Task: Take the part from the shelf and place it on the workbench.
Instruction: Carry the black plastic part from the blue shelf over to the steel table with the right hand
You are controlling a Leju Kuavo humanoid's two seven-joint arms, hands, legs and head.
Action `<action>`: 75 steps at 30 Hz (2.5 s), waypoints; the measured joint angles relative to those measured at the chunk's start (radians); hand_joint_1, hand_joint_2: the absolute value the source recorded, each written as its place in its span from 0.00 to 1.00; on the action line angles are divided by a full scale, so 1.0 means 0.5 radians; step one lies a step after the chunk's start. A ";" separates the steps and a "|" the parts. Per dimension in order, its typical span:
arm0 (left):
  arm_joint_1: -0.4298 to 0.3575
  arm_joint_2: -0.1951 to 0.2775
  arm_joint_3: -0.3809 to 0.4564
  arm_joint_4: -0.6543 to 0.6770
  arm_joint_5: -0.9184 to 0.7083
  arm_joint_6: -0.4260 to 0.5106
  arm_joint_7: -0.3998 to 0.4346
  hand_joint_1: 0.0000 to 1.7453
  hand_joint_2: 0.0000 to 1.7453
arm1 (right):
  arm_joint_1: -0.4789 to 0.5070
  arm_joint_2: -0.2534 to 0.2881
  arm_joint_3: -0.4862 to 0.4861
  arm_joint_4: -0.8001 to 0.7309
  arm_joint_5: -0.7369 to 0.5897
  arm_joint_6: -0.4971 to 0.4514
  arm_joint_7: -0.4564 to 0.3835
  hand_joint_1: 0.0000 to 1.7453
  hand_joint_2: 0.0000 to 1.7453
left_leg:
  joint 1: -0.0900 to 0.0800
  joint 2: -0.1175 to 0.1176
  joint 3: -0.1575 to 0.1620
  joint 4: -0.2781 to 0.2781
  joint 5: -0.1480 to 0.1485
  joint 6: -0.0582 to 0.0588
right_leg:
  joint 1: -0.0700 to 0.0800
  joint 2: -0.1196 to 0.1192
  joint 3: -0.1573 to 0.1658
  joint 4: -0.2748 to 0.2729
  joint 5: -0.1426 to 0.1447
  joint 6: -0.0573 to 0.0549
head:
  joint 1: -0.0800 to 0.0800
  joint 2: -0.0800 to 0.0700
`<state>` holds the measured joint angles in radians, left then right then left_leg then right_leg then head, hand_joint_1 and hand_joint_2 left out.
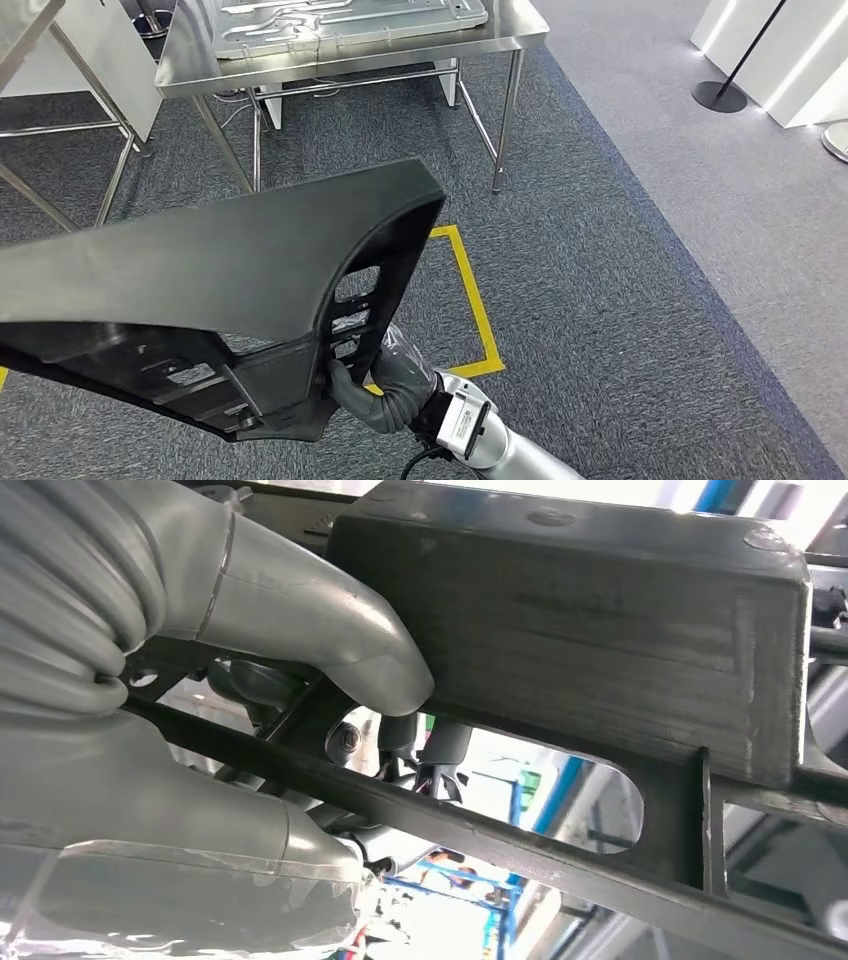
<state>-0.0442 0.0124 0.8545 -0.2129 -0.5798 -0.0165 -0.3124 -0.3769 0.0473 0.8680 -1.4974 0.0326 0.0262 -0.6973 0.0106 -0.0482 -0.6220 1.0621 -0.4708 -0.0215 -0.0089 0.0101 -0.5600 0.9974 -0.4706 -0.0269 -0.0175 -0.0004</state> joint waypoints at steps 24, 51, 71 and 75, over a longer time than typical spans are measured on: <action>0.008 0.003 0.013 0.001 -0.052 -0.017 -0.068 0.00 1.00 | 0.034 -0.024 -0.021 -0.044 -0.030 0.025 0.000 1.00 1.00 | -0.024 0.046 0.323 -0.141 -0.146 0.088 | 0.022 -0.021 -0.278 0.186 0.067 0.044 | 0.001 0.000; -0.004 0.015 0.051 0.001 -0.084 -0.009 -0.083 0.00 1.00 | 0.041 -0.024 -0.062 -0.065 -0.091 0.062 0.000 1.00 1.00 | 0.014 0.098 0.075 -0.134 0.059 0.073 | -0.002 -0.004 -0.270 0.574 -0.252 0.103 | 0.000 0.000; -0.011 0.017 0.079 0.001 -0.128 -0.016 -0.094 0.00 1.00 | 0.050 -0.028 -0.067 -0.104 -0.065 0.013 0.000 1.00 1.00 | 0.003 0.092 0.094 -0.086 0.027 0.004 | 0.013 -0.005 0.007 0.017 -0.019 0.024 | 0.000 0.000; -0.011 0.016 0.080 0.001 -0.131 -0.016 -0.095 0.00 1.00 | 0.049 -0.028 -0.067 -0.106 -0.065 0.013 0.000 1.00 1.00 | 0.000 0.090 0.118 -0.135 0.022 0.052 | 0.010 -0.007 0.003 0.033 -0.039 0.071 | 0.000 0.000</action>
<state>-0.0496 0.0204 0.8946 -0.2125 -0.6454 -0.0246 -0.3599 -0.3524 0.0332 0.8344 -1.5505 -0.0001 0.0328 -0.6973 0.0105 -0.0030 -0.5632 0.9945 -0.4598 0.0044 -0.0039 0.0065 -0.5585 1.0138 -0.4899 0.0084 -0.0175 -0.0003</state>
